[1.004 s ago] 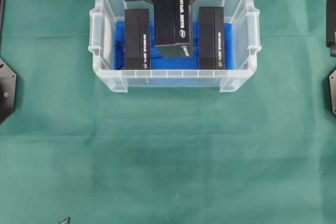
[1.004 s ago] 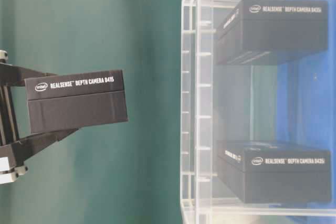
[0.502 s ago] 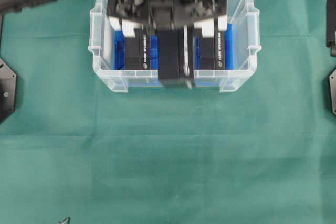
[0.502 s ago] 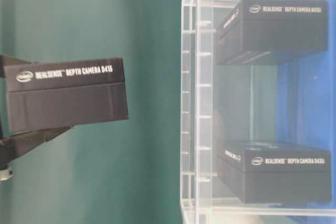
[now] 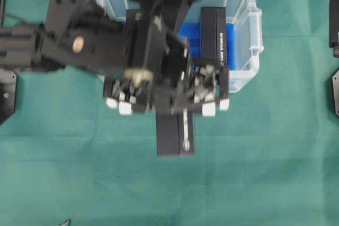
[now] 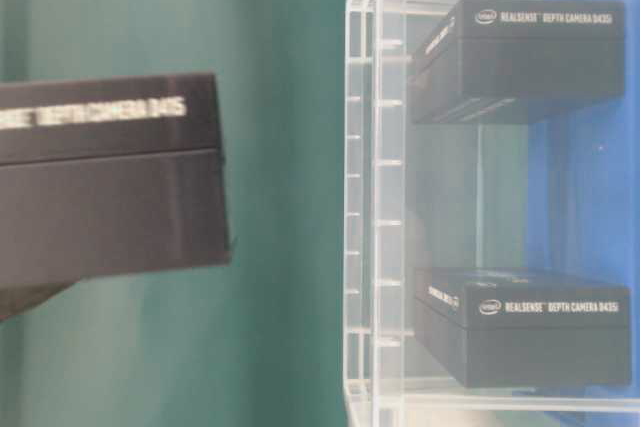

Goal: Take the box out of the case with the left arm.
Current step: 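Carry the boxes toward the front and lower them onto the table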

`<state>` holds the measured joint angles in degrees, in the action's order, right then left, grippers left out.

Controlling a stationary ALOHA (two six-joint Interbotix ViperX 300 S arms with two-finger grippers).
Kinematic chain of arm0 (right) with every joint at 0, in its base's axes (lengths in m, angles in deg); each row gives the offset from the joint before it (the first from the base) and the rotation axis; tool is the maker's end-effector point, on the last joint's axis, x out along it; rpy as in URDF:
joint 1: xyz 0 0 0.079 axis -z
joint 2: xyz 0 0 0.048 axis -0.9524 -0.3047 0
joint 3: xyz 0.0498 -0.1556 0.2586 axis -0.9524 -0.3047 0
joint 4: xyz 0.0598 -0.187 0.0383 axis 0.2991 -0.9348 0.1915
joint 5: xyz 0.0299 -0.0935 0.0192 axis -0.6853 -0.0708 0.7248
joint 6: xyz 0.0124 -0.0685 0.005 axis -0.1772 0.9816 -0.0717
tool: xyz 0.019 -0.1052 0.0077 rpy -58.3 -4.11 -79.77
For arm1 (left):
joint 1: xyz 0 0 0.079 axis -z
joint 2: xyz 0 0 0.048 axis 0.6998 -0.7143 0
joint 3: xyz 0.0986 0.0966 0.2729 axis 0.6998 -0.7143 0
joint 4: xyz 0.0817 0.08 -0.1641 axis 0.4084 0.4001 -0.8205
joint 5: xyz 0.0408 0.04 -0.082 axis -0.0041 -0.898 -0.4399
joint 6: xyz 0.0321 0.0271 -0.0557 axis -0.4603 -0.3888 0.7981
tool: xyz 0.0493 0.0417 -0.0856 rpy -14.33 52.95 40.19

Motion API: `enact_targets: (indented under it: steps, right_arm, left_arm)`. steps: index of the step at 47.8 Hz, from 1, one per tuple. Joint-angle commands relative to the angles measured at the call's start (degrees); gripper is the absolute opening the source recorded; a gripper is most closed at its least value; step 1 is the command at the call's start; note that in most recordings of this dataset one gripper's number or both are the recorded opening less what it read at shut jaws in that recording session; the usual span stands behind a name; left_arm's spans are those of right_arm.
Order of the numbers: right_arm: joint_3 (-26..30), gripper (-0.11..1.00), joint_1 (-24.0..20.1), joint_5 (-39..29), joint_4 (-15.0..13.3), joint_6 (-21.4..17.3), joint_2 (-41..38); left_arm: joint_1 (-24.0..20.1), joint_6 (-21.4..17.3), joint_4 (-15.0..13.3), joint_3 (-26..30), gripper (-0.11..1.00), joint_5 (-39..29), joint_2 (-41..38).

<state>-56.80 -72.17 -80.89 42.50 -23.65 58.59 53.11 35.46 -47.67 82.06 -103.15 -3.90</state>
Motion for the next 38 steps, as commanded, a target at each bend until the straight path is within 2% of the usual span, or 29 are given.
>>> enact_targets:
  steps: [1, 12, 27, 38]
  right_arm:
    - [1.41, 0.01, 0.0, -0.09, -0.09, 0.0, 0.09]
    - [1.41, 0.01, 0.0, 0.0, -0.18, 0.0, 0.0]
    - [1.49, 0.01, 0.0, -0.18, -0.09, 0.0, 0.09]
    - [1.49, 0.01, 0.0, -0.18, -0.09, 0.0, 0.09]
  left_arm:
    - [2.29, 1.76, 0.18, 0.7, 0.63, 0.18, 2.46]
    - [6.15, 6.24, 0.18, 0.88, 0.63, 0.26, 2.37]
    - [6.15, 6.24, 1.76, -0.44, 0.63, 0.53, 2.81]
    - [5.8, 6.33, 2.37, -5.8, 0.63, 2.2, 3.16]
